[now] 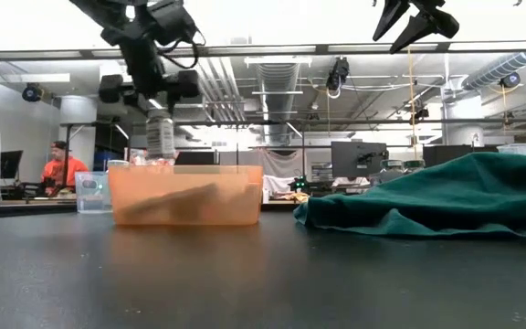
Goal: Sort spices by type
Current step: Put the white seasoning bottle into the transparent bin
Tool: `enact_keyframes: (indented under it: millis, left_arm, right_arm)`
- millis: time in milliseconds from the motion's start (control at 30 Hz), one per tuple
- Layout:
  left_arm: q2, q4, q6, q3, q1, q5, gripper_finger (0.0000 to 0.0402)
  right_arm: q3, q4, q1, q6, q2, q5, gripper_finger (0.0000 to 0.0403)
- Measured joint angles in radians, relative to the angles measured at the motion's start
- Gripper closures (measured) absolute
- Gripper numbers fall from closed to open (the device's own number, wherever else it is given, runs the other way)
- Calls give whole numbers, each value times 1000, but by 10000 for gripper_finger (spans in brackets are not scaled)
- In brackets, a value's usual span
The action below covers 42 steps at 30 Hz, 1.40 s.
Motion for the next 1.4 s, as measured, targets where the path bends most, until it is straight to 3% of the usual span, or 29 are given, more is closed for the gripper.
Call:
enact_keyframes:
  millis: [267, 533, 1400]
  left_arm:
    - [31, -68, -72, -9, 68, -5, 211]
    - [100, -76, -58, -9, 142, 75, 211]
    - [239, -35, -133, -9, 171, 110, 206]
  right_arm:
    - [0, 10, 0, 3, 0, 18, 186]
    - [0, 22, 0, 6, 0, 18, 186]
    - [-2, 22, 0, -9, 0, 27, 186]
